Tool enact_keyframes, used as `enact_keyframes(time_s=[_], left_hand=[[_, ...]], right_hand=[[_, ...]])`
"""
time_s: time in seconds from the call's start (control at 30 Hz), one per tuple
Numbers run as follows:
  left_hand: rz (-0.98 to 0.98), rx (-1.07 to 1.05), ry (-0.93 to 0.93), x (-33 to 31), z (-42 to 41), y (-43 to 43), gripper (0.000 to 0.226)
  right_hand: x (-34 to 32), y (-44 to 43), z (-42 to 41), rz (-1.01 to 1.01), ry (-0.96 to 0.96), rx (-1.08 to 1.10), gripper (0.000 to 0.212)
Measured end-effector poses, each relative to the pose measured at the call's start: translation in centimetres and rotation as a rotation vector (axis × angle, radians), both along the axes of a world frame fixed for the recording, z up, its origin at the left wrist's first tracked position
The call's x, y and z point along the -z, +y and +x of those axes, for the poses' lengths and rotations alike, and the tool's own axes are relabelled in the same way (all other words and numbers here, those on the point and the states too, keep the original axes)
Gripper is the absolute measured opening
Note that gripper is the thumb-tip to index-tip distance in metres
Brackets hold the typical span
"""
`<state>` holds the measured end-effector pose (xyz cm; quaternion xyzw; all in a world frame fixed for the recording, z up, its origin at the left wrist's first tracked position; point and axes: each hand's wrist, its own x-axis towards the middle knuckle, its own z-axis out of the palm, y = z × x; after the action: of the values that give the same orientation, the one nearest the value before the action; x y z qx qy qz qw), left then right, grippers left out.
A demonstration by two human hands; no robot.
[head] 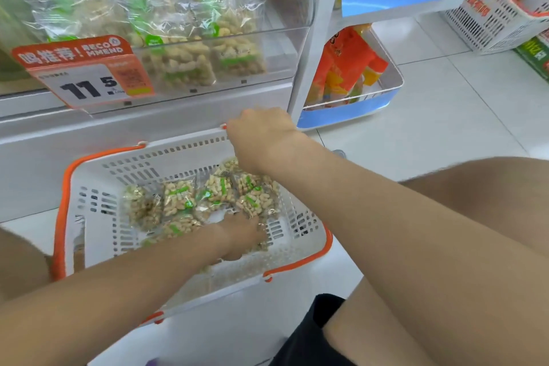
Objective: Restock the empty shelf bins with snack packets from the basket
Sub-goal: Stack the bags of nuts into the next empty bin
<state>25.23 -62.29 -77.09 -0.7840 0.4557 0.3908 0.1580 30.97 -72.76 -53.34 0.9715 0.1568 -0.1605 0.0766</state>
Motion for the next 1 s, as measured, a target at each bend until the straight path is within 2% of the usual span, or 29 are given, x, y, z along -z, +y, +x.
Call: enact_keyframes(time_s=[0.07, 0.1, 0.17, 0.2, 0.3, 0.5, 0.57, 0.7, 0.8, 0.9, 0.97, 1.0], left_hand=[[0.018, 0.024, -0.022, 1.4, -0.8, 0.2, 0.099], [0.029, 0.059, -0.049, 2.3, -1.0, 0.2, 0.097], [-0.017, 0.078, -0.067, 3.2, -1.6, 0.2, 0.073], [-0.016, 0.107, -0.076, 3.6, -1.7, 0.3, 0.068], [0.004, 0.196, -0.225, 4.6, -1.5, 0.7, 0.079], [-0.102, 0.278, -0.282, 4.9, -0.2, 2.9, 0.07], [-0.152, 0.258, -0.312, 4.8, -0.1, 3.2, 0.061], [-0.165, 0.234, -0.369, 3.2, 0.3, 4.2, 0.029], [-0.269, 0.034, -0.316, 1.3, 0.7, 4.4, 0.033], [-0.393, -0.447, -0.069, -2.4, 1.4, 4.1, 0.025], [-0.528, -0.683, 0.033, -4.8, 2.1, 3.7, 0.025], [-0.6, -0.771, 0.051, -6.3, 2.4, 3.6, 0.029]], right_hand=[[-0.2, 0.5, 0.1, 0.021, 0.017, -0.011, 0.014], [-0.4, 0.8, 0.0, 0.033, 0.028, -0.019, 0.015], [-0.7, 1.3, -0.3, 0.06, 0.053, -0.032, 0.019], [-0.9, 1.6, -0.4, 0.073, 0.062, -0.043, 0.02], [-1.4, 2.2, -0.7, 0.092, 0.067, -0.059, 0.017], [-1.3, 2.5, -0.7, 0.102, 0.087, -0.051, 0.02], [-1.4, 2.3, -0.6, 0.079, 0.099, -0.054, 0.018], [-1.1, 2.2, -0.2, 0.006, 0.156, -0.051, 0.016], [-1.3, 2.3, 0.3, -0.034, 0.206, -0.072, 0.013], [-1.9, 2.5, 0.8, -0.031, 0.222, -0.075, 0.017], [-2.6, 2.5, 1.4, -0.001, 0.212, -0.061, 0.021], [-3.1, 2.5, 1.7, 0.009, 0.208, -0.065, 0.016]])
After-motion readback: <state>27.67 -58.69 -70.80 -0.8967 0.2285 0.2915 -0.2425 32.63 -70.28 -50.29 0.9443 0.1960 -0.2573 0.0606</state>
